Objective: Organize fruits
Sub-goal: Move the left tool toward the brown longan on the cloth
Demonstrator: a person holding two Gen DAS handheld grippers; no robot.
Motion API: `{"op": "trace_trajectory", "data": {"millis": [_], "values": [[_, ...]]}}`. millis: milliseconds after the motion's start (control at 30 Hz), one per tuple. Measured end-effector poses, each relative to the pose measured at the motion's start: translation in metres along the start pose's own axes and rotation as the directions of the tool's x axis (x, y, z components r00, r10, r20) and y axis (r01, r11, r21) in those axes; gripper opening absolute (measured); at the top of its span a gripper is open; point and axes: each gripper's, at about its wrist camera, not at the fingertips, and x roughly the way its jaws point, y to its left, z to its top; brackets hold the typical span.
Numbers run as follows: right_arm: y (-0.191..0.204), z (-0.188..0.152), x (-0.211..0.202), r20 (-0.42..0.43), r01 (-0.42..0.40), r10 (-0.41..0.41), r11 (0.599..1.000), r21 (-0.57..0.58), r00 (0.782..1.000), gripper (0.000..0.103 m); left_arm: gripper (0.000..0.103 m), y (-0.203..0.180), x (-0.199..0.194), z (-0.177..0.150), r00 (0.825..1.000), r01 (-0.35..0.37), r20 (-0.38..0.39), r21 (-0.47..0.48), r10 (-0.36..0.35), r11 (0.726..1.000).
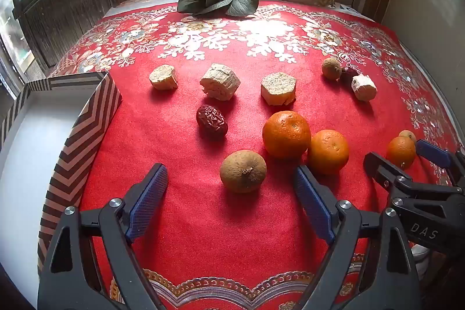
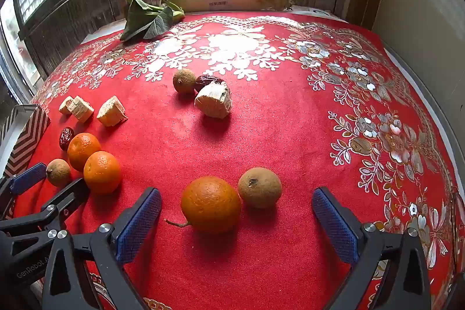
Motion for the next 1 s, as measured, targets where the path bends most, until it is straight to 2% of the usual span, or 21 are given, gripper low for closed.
{"op": "trace_trajectory", "data": {"millis": [267, 567, 800, 1000], "values": [[0.0, 0.0, 0.0, 0.0, 0.002, -0.002, 1.0, -0.002, 1.0, 0.103, 0.088, -0.001, 0.0, 0.0, 1.0, -0.005, -0.003, 0.005, 0.005, 1.0], [0.003, -0.002, -0.003, -0.003, 0.004, -0.004, 1.0, 0.004, 1.0, 0.103, 0.088, 0.0, -0.007, 0.001, 0.997, 0.006, -0.079, 0.021, -0.004, 1.0], [0.004, 0.0, -0.012, -0.034, -0.026, 0.026, 1.0, 0.004, 0.999, 0.1, 0.088, 0.006, -0.028, 0.005, 0.998, -0.007, -0.057, 0.036, 0.009, 0.999], [0.015, 0.014, -0.045, 0.024, -0.003, 0.005, 0.998, -0.067, 1.0, 0.1, 0.088, 0.013, -0.044, 0.013, 0.999, 0.016, -0.046, 0.01, -0.016, 1.0]]}}
